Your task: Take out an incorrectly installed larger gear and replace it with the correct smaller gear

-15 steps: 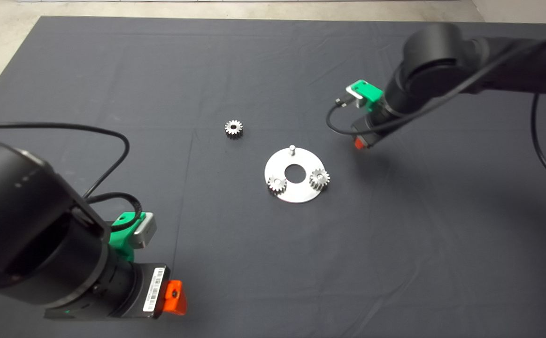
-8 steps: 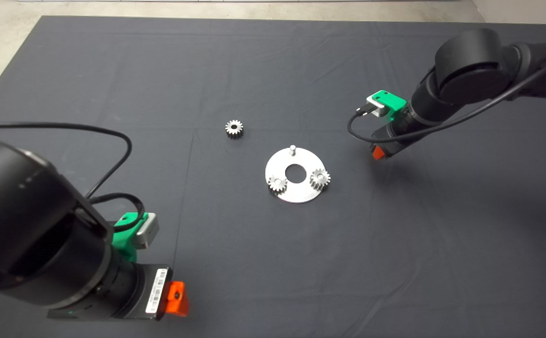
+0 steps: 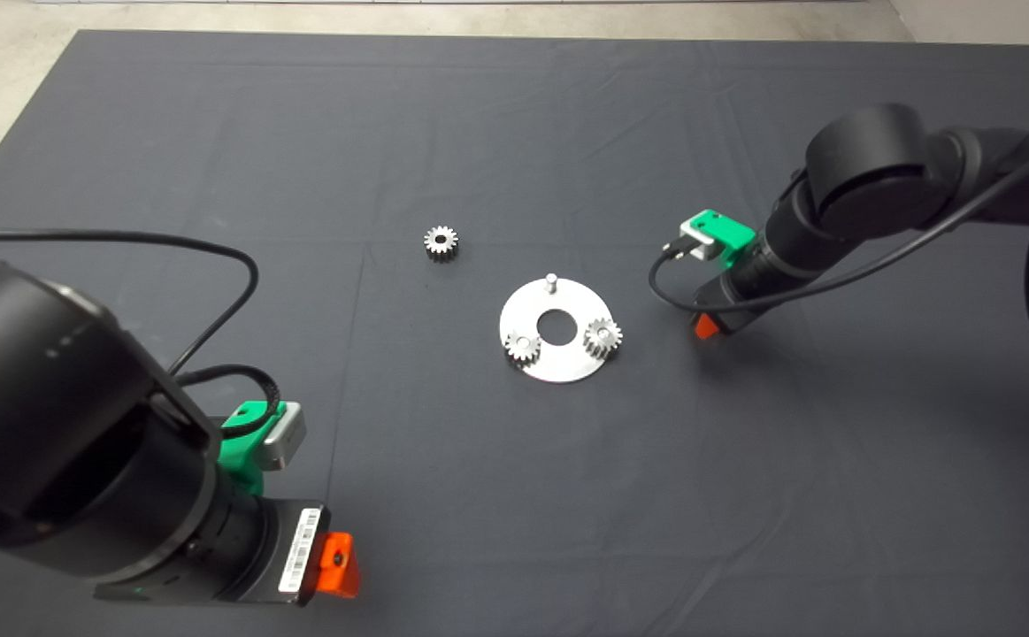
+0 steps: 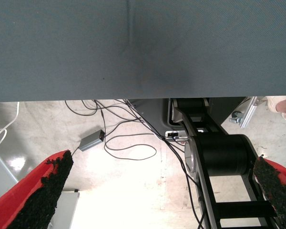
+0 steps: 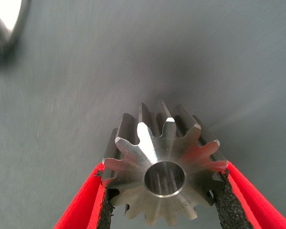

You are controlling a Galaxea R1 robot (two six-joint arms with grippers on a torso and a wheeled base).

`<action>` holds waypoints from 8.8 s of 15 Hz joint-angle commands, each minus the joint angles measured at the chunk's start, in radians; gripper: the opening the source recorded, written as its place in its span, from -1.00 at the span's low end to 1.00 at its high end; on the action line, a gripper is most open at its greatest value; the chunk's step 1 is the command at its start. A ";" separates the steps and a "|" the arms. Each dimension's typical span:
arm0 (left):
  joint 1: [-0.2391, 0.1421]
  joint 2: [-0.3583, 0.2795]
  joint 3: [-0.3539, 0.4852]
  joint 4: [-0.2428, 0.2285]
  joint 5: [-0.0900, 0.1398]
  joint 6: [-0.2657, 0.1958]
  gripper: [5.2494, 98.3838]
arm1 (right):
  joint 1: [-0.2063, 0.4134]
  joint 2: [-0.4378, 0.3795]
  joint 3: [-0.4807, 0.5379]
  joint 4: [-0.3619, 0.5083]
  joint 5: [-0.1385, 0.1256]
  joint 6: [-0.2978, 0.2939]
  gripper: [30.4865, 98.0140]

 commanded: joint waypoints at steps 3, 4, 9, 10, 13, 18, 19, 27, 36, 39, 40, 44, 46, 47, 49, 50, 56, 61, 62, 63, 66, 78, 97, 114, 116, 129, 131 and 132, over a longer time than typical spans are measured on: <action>-0.011 -0.003 0.018 -0.014 0.011 -0.009 0.99 | -0.040 -0.007 0.026 -0.025 -0.099 0.014 -0.52; -0.011 -0.003 0.018 -0.014 0.011 -0.009 0.99 | -0.043 -0.007 0.026 -0.034 -0.099 0.017 -0.52; -0.011 -0.004 0.018 -0.015 0.011 -0.009 0.99 | -0.078 -0.007 0.026 -0.086 -0.099 0.017 -0.52; -0.011 -0.004 0.018 -0.015 0.011 -0.009 0.99 | -0.082 -0.007 0.028 -0.096 -0.099 0.017 -0.52; -0.011 -0.007 0.018 -0.015 0.011 -0.009 0.99 | -0.086 -0.006 0.028 -0.116 -0.099 0.017 -0.52; -0.011 -0.006 0.018 -0.014 0.012 -0.011 0.99 | -0.084 -0.005 0.029 -0.120 -0.099 0.017 -0.51; -0.011 -0.006 0.016 -0.015 0.012 -0.011 0.99 | -0.084 -0.006 0.039 -0.120 -0.099 0.018 -0.51; -0.011 -0.004 0.016 -0.014 0.011 -0.009 0.99 | -0.076 -0.014 0.098 -0.120 -0.101 0.019 -0.44; -0.011 -0.013 0.016 -0.014 0.017 -0.008 0.99 | -0.020 -0.041 0.108 -0.111 -0.106 0.019 -0.11; -0.014 -0.066 -0.017 0.015 0.029 0.045 0.99 | 0.110 -0.042 0.163 -0.027 -0.109 0.019 0.03; -0.013 -0.075 -0.056 0.041 0.028 0.099 0.99 | 0.163 -0.045 0.172 0.031 -0.108 0.019 0.10; -0.016 -0.071 -0.175 0.099 0.015 0.256 0.99 | 0.308 -0.079 0.196 0.209 -0.108 0.049 0.23; -0.016 -0.052 -0.255 0.098 0.017 0.305 0.99 | 0.342 -0.080 0.204 0.277 -0.108 0.062 0.29; -0.016 -0.036 -0.278 0.099 0.020 0.343 0.99 | 0.344 -0.078 0.204 0.301 -0.108 0.081 0.38; -0.018 0.005 -0.355 0.102 0.023 0.399 0.99 | 0.345 -0.051 0.227 0.329 -0.108 0.111 0.41; -0.019 0.005 -0.378 0.103 0.020 0.421 0.99 | 0.350 -0.042 0.227 0.349 -0.108 0.129 0.46; -0.018 0.108 -0.477 0.234 0.008 0.419 0.99 | 0.448 0.018 0.244 0.472 -0.106 0.209 0.70; -0.011 0.157 -0.515 0.316 0.006 0.419 0.99 | 0.488 -0.018 0.282 0.564 -0.099 0.214 0.83; -0.011 0.155 -0.526 0.332 0.006 0.420 0.99 | 0.491 -0.036 0.282 0.564 -0.097 0.214 0.83; -0.010 0.158 -0.562 0.347 0.005 0.424 0.99 | 0.492 -0.047 0.282 0.565 -0.095 0.211 0.83; -0.009 0.186 -0.628 0.351 -0.021 0.470 0.99 | 0.513 -0.050 0.291 0.582 -0.076 0.211 0.83; 0.135 0.327 -1.010 0.450 -0.242 0.640 0.99 | 0.612 -0.051 0.409 0.647 -0.051 0.228 0.83; 0.122 0.398 -1.194 0.582 -0.269 0.781 0.99 | 0.612 -0.039 0.453 0.651 -0.045 0.254 0.83; 0.093 0.480 -1.258 0.590 -0.230 0.835 0.99 | 0.612 -0.045 0.459 0.650 -0.047 0.252 0.83; 0.093 0.484 -1.260 0.589 -0.224 0.848 0.99 | 0.612 -0.044 0.456 0.648 -0.047 0.252 0.83; 0.093 0.468 -1.280 0.567 -0.227 0.856 0.99 | 0.612 -0.044 0.457 0.650 -0.047 0.252 0.83; 0.093 0.468 -1.280 0.540 -0.231 0.868 0.99 | 0.612 -0.045 0.457 0.650 -0.047 0.252 0.83; 0.093 0.468 -1.281 0.524 -0.235 0.871 0.99 | 0.614 -0.045 0.457 0.650 -0.047 0.252 0.83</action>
